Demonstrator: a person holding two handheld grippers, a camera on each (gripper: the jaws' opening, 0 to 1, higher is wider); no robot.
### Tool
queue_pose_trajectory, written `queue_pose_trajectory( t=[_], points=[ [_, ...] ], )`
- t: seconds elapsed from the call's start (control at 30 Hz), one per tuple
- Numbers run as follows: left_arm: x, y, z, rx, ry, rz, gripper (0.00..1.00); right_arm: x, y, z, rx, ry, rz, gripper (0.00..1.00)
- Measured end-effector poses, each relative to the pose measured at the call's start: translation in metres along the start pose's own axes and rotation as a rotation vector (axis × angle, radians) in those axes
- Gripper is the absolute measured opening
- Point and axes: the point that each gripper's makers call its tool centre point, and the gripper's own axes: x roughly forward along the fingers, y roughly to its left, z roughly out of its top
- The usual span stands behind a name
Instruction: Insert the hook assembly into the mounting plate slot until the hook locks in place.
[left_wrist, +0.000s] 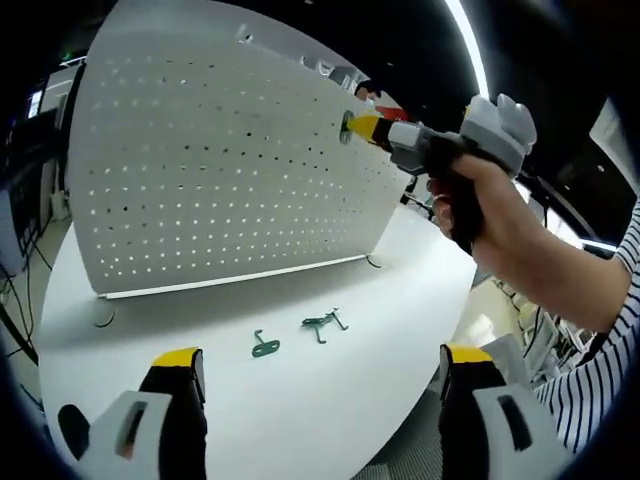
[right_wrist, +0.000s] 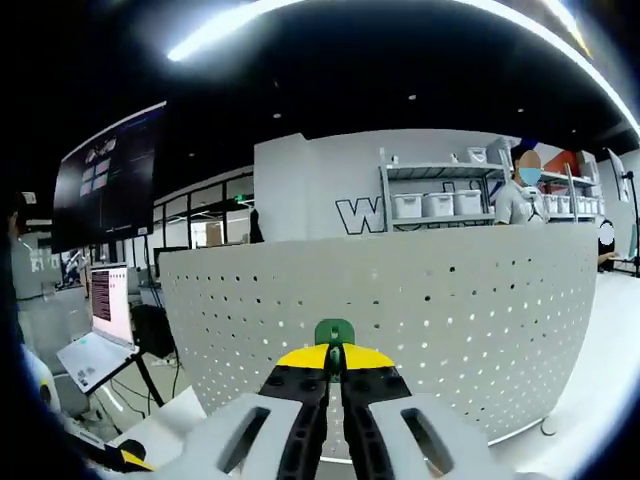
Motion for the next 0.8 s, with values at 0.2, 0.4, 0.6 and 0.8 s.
queue_pose_trajectory(
  t=[0.2,0.4,0.6,0.8],
  points=[
    [-0.003,0.006,0.001,-0.010,-0.005,0.015,0.98,0.014,-0.008,0.008,-0.001,-0.021,-0.023,0.00],
    [-0.003,0.009,0.000,-0.016,-0.009,0.021,0.97,0.024,-0.016,0.015,-0.012,-0.045,-0.042,0.00],
    [0.001,0.011,-0.005,-0.031,-0.010,0.022,0.98,0.028,-0.027,0.032,-0.044,-0.106,-0.085,0.00],
    [0.002,0.010,-0.005,-0.027,-0.002,0.016,1.00,0.035,-0.034,0.033,-0.042,-0.112,-0.095,0.00]
  ],
)
